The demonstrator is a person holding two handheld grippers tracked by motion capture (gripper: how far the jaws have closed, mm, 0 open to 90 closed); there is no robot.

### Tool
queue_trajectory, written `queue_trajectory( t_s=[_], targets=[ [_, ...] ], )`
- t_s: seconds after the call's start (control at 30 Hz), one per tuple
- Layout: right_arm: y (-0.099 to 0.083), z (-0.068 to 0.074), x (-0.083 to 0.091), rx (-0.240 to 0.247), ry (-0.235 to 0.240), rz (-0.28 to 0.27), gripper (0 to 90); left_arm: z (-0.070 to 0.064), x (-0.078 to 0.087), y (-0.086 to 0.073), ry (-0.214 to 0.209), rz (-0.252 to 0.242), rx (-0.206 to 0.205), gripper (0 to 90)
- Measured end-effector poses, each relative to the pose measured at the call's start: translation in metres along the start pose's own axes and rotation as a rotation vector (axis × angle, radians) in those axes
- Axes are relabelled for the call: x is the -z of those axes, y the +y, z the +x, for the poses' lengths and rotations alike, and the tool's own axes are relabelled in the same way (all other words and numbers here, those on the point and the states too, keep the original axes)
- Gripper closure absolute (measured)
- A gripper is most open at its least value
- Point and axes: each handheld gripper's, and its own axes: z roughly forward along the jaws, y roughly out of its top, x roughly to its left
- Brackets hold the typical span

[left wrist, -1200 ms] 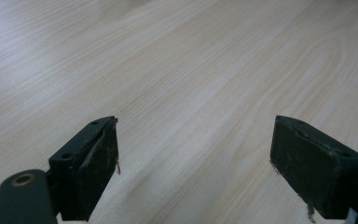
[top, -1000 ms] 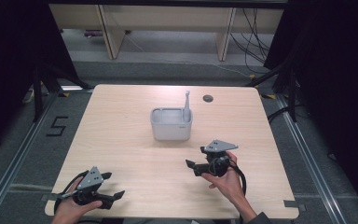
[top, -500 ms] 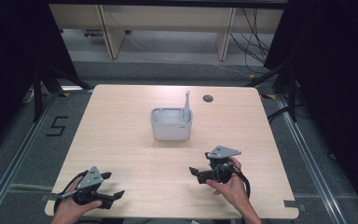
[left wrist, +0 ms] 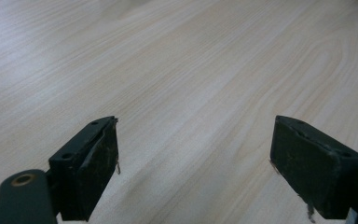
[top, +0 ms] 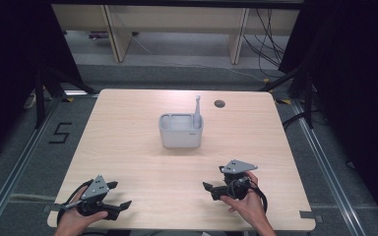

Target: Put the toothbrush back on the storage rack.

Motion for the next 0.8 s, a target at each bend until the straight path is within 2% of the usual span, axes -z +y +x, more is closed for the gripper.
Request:
queue_trajectory(
  t_s=[0.03, 0.1, 0.13, 0.17, 0.2, 0.3, 0.33, 0.4, 0.43, 0.47, 0.5, 0.53, 0.67, 0.7, 0.77, 0.8],
  targets=[
    [-0.002, 0.001, 0.002, -0.015, -0.001, 0.007, 16.3, -0.001, -0.001, 0.000, -0.006, -0.016, 0.014, 14.9],
    [-0.003, 0.001, 0.002, -0.003, -0.008, 0.000, 16.3, -0.001, -0.001, 0.000, -0.006, -0.013, 0.013, 14.9],
    [-0.005, 0.001, 0.003, -0.005, -0.007, 0.009, 16.2, 0.001, 0.000, 0.000, 0.002, 0.004, -0.012, 14.9],
    [-0.005, 0.001, 0.003, -0.005, -0.007, 0.009, 16.2, 0.001, 0.000, 0.000, 0.002, 0.004, -0.012, 15.0],
    [-0.008, 0.001, 0.003, -0.012, 0.006, 0.022, 16.1, -0.001, -0.001, -0.001, -0.007, -0.021, 0.011, 14.9],
    [-0.010, 0.003, 0.004, -0.017, 0.005, 0.028, 16.0, -0.001, 0.000, 0.000, -0.005, -0.005, 0.011, 14.9],
    [-0.011, 0.004, 0.004, -0.031, 0.009, 0.035, 16.0, -0.001, -0.001, 0.000, -0.006, -0.019, 0.014, 14.9],
    [-0.012, 0.004, 0.005, -0.009, 0.016, 0.035, 16.0, -0.001, -0.002, -0.001, -0.007, -0.027, 0.011, 14.9],
    [-0.014, 0.007, 0.006, -0.030, 0.017, 0.045, 16.0, -0.001, -0.001, -0.001, -0.006, -0.015, 0.011, 14.9],
    [-0.014, 0.007, 0.006, -0.030, 0.017, 0.045, 16.0, -0.001, -0.001, -0.001, -0.006, -0.015, 0.011, 14.9],
    [-0.014, 0.005, 0.006, -0.003, 0.017, 0.040, 16.0, -0.001, -0.001, 0.000, -0.005, -0.017, 0.012, 14.9],
    [-0.016, 0.007, 0.007, -0.017, 0.008, 0.051, 16.0, -0.001, 0.000, 0.000, -0.001, -0.016, 0.011, 14.9],
    [-0.019, 0.007, 0.008, -0.007, 0.009, 0.055, 16.0, -0.001, -0.001, 0.000, -0.005, -0.018, 0.013, 15.0],
    [-0.020, 0.010, 0.010, -0.040, 0.009, 0.067, 16.0, -0.001, -0.001, 0.000, -0.005, -0.018, 0.013, 14.9],
    [-0.022, 0.009, 0.010, -0.037, 0.009, 0.071, 16.0, -0.001, -0.001, -0.001, -0.003, -0.027, 0.012, 15.0],
    [-0.023, 0.008, 0.009, -0.013, 0.020, 0.063, 16.0, -0.001, -0.001, -0.001, -0.006, -0.025, 0.011, 15.0]
  ],
)
